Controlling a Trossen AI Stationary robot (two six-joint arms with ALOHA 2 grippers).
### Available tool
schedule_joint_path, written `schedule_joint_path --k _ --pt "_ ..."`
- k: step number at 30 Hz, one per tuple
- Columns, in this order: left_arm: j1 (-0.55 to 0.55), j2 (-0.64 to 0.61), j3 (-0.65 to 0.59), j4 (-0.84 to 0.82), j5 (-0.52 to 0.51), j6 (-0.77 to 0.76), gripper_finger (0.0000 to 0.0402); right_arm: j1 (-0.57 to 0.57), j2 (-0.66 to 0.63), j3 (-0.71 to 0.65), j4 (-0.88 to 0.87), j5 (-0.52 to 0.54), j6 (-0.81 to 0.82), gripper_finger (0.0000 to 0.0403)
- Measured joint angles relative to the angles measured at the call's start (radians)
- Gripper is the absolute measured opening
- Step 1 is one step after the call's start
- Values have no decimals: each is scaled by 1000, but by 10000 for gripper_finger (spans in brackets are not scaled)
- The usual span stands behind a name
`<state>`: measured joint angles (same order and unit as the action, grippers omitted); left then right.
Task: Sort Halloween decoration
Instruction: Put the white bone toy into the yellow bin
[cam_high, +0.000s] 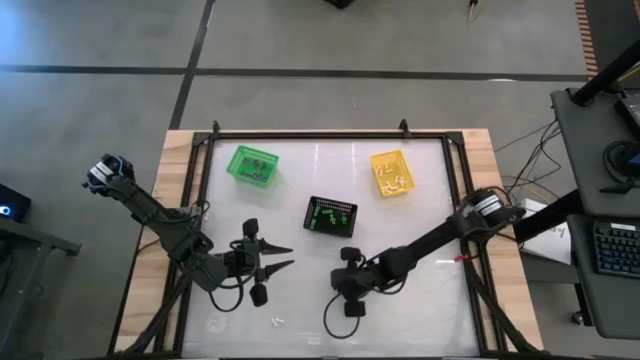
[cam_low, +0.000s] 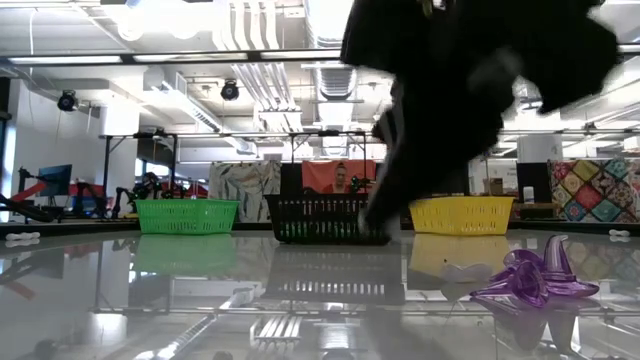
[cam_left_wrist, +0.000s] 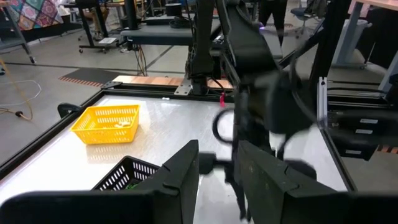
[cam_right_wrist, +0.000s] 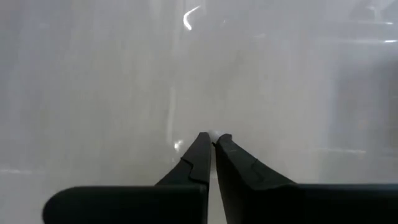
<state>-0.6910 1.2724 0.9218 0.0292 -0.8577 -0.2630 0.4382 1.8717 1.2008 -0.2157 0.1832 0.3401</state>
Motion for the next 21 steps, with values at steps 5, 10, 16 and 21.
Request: schedule_joint_path --k 5,10,16,21 --pt "0 0 0 0 0 4 96 -41 -103 0 -88 2 -1 9" --pt "0 0 0 0 0 7 96 -125 -218 -4 -229 2 8 9" --pt "1 0 0 1 0 16 96 -298 -349 -39 -391 4 35 9" --pt "2 0 0 2 -9 18 96 -486 -448 -107 -426 8 1 9"
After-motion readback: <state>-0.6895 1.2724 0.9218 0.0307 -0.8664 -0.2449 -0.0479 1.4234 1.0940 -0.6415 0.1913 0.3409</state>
